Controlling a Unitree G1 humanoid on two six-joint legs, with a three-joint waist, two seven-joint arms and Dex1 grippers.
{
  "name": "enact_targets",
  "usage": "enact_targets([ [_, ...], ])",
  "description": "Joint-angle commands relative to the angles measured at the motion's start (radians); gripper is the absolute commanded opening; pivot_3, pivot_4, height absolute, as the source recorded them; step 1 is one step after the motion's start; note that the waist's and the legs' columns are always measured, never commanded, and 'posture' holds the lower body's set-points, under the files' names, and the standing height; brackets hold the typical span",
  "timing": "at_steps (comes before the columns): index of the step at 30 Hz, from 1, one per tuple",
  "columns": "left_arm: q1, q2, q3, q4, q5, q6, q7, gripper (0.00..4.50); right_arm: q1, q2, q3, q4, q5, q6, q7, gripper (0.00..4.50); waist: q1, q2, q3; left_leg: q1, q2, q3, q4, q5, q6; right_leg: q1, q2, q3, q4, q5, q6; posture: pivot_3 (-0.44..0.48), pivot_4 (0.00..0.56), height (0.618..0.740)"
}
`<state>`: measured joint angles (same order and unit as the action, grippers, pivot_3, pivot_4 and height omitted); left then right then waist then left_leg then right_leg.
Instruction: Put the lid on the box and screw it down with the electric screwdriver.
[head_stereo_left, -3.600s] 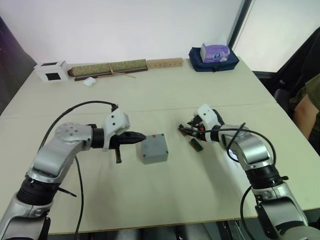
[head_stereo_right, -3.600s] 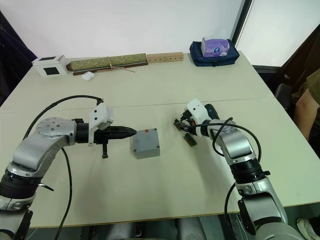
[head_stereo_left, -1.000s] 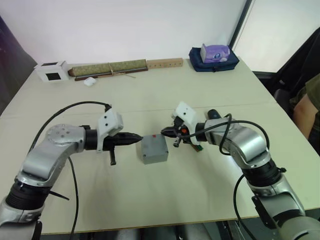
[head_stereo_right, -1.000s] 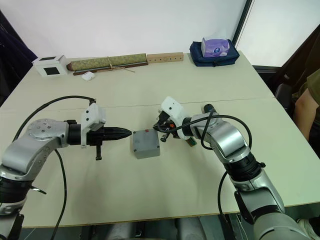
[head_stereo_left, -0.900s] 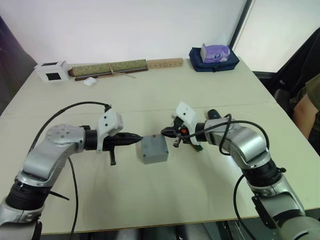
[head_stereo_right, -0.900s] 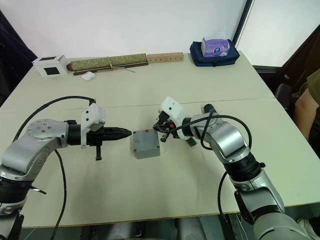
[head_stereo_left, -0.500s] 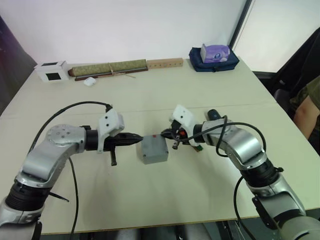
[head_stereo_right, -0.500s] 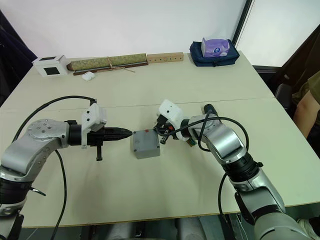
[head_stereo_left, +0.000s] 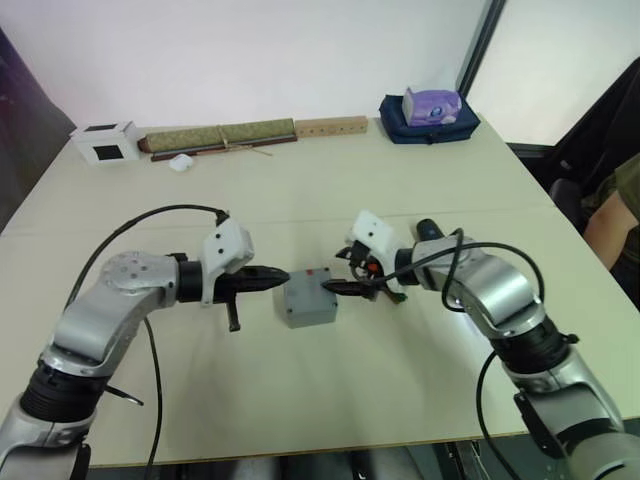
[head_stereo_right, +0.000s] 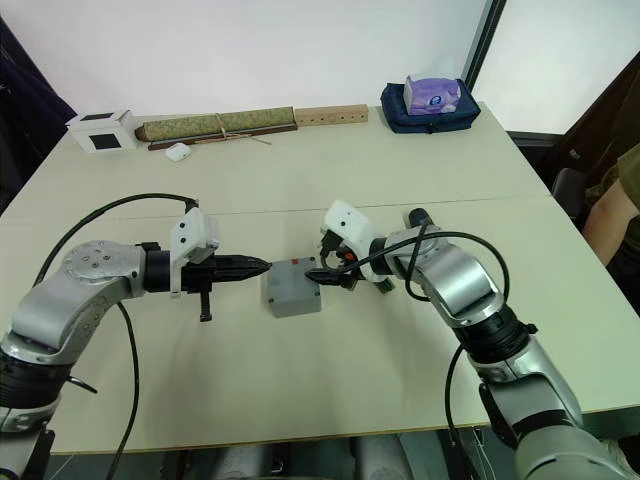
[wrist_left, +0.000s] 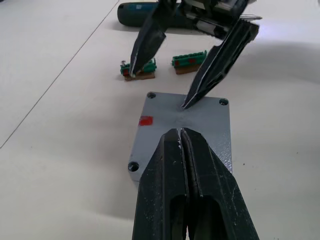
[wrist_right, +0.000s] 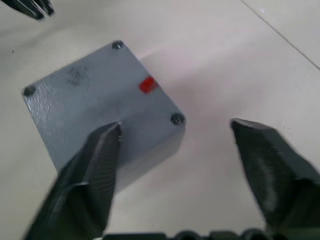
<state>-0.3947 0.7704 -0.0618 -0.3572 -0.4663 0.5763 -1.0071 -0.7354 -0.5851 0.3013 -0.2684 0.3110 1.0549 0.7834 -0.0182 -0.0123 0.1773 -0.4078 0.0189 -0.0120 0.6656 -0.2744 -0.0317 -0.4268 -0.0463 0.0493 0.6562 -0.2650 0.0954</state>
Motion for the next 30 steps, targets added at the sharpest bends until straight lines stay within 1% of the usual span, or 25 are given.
enact_targets([
  [1,-0.016,-0.017,0.007,-0.012,-0.012,-0.043,-0.021,0.00,-0.105,-0.104,-0.083,-0.046,0.023,0.114,0.012,4.46,0.001,0.000,0.000,0.000,0.000,0.000,0.000,0.000,0.000,0.000,0.000,0.000,0.000,0.000,0.000,0.000,0.150,0.740],
  [3,-0.024,-0.026,0.005,-0.010,-0.014,-0.055,-0.033,0.00,-0.132,-0.166,-0.084,-0.022,0.006,0.144,0.006,4.46,0.005,0.000,0.000,0.000,0.000,0.000,0.000,0.000,0.000,0.000,0.000,0.000,0.000,0.000,0.000,0.000,0.150,0.740],
  [5,-0.036,-0.039,0.001,-0.008,-0.018,-0.080,-0.056,0.00,-0.178,-0.267,-0.052,0.034,-0.014,0.201,0.022,4.46,0.004,0.000,0.000,0.000,0.000,0.000,0.000,0.000,0.000,0.000,0.000,0.000,-0.001,0.000,0.000,0.000,0.150,0.740],
  [8,-0.057,-0.066,0.000,-0.003,-0.030,-0.102,-0.076,0.00,-0.231,-0.370,0.008,0.102,-0.015,0.275,0.059,4.46,0.003,0.000,0.000,0.000,0.000,0.001,0.000,0.000,0.000,0.000,0.000,0.000,-0.001,0.000,0.000,0.000,0.150,0.740],
  [11,-0.079,-0.095,0.000,0.012,-0.020,-0.137,-0.082,0.00,-0.277,-0.420,0.086,0.172,-0.043,0.325,0.060,4.46,-0.002,0.000,0.000,0.000,0.000,0.001,0.000,0.000,0.000,0.000,0.000,0.000,-0.001,0.000,0.000,0.000,0.150,0.740],
  [14,-0.100,-0.132,-0.007,0.016,-0.039,-0.138,-0.089,0.00,-0.315,-0.447,0.163,0.209,-0.008,0.399,0.119,4.46,-0.007,0.001,0.000,0.000,0.000,0.001,-0.001,0.000,0.000,0.000,0.001,0.001,-0.001,0.000,0.000,0.000,0.150,0.740],
  [16,-0.111,-0.151,-0.012,0.011,-0.048,-0.143,-0.097,0.00,-0.331,-0.446,0.202,0.248,0.000,0.427,0.142,4.46,-0.004,0.001,0.000,0.000,0.000,0.001,-0.001,0.000,0.000,0.000,0.001,0.001,-0.001,0.000,0.000,0.000,0.150,0.740],
  [19,-0.117,-0.168,-0.013,-0.001,-0.071,-0.133,-0.105,0.00,-0.357,-0.414,0.244,0.341,-0.004,0.470,0.138,4.46,-0.001,0.001,0.000,0.000,0.000,0.002,-0.001,0.000,0.000,0.000,0.000,0.001,-0.001,0.000,0.000,0.000,0.150,0.740],
  [25,-0.110,-0.162,-0.030,-0.024,-0.084,-0.129,-0.117,0.00,-0.378,-0.370,0.322,0.476,-0.021,0.444,0.146,4.46,-0.001,0.001,0.000,0.000,0.000,0.002,0.000,0.000,0.000,0.000,0.000,0.001,-0.001,0.000,0.000,0.000,0.150,0.740],
  [28,-0.110,-0.160,-0.032,-0.029,-0.089,-0.126,-0.115,0.00,-0.391,-0.343,0.340,0.530,-0.024,0.440,0.149,4.46,-0.002,0.001,0.000,0.000,0.000,0.002,0.000,0.000,0.000,0.000,0.000,0.001,-0.001,0.000,0.000,0.000,0.150,0.740],
  [30,-0.109,-0.158,-0.033,-0.034,-0.091,-0.117,-0.109,0.00,-0.399,-0.308,0.356,0.580,-0.035,0.430,0.146,4.46,-0.002,0.001,0.000,0.000,0.000,0.002,0.000,0.000,0.000,0.000,0.000,0.001,-0.001,0.000,0.000,0.000,0.150,0.740],
])
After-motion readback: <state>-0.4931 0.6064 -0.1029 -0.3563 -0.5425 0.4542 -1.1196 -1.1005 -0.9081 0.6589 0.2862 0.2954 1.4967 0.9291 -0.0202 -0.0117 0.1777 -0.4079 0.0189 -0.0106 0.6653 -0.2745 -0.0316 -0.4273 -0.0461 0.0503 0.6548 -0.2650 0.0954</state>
